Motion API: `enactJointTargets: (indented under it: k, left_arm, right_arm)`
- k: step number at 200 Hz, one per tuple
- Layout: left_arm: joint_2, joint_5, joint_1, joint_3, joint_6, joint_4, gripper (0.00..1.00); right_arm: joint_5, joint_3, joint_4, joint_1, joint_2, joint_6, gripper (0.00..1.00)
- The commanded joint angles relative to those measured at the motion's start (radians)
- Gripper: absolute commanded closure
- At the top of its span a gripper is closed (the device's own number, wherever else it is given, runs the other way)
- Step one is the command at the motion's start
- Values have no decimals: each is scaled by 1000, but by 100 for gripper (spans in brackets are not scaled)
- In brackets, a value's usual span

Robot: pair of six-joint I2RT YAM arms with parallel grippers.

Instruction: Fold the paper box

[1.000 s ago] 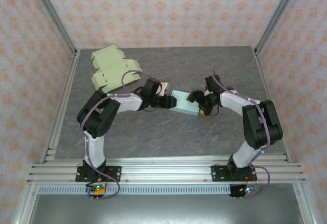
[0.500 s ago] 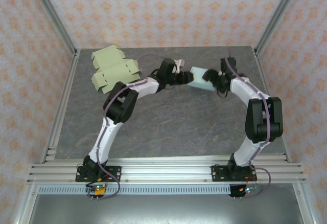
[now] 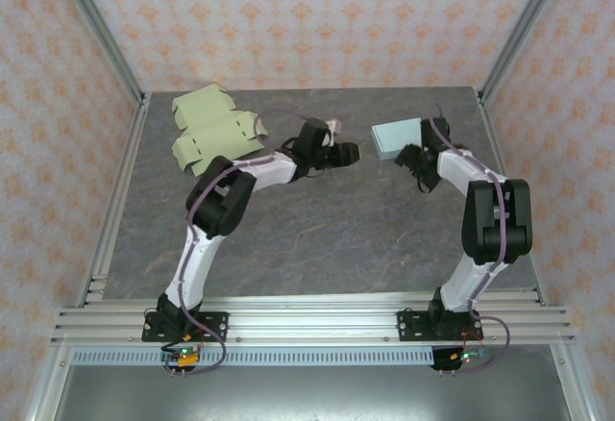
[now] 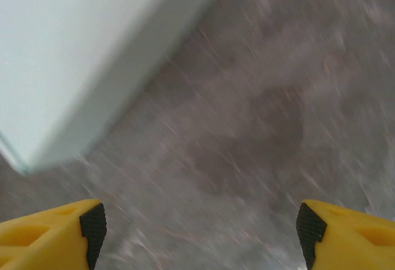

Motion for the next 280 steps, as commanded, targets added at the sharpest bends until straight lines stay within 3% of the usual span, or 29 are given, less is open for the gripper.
enactJointTargets:
  k: [1,18,38,51,90,115,150,182,236,252,265,280]
  left_arm:
    - [-194,-96,38,-57,141,-22,38]
    - [-299,-130,66,-125,183,-61,38]
    - [-438,-215,90,-193,263,-160,39]
    - [-528,-331,101,-249,311,-216,38]
    - [-759,-590,155,-433,352,-338,35]
    - [-887,-665,233,-574,297,-364,34]
    - [-1000,-728,310,-702,262,-421,33]
    - [-1065,-734,319,-760,281,-430,33]
    - [-1136,-782,319,-823,268,-431,32]
    - [-1137,-844,319,-807,232,-472,19]
    - [-1132,-890,320,-792,183,-512,1]
    - [-1098,-953,337,-744,69,-599,0]
  right_arm:
    - [-59,-25,48,37,-78,3,19]
    - [-28,38,-23,110,-47,-108,20]
    - [225,166,-134,209,36,-277,19]
    - [364,211,-126,249,91,-400,18]
    - [560,370,-135,267,249,-587,14]
    - [677,446,-108,266,359,-621,13]
    - [719,618,-146,231,480,-524,13]
    - [620,777,-264,185,548,-342,14]
    - [683,1016,-420,176,665,-338,14]
    - [617,985,-398,180,611,-325,14]
    - [571,948,-369,187,551,-334,14]
    - [497,909,-352,196,472,-339,14]
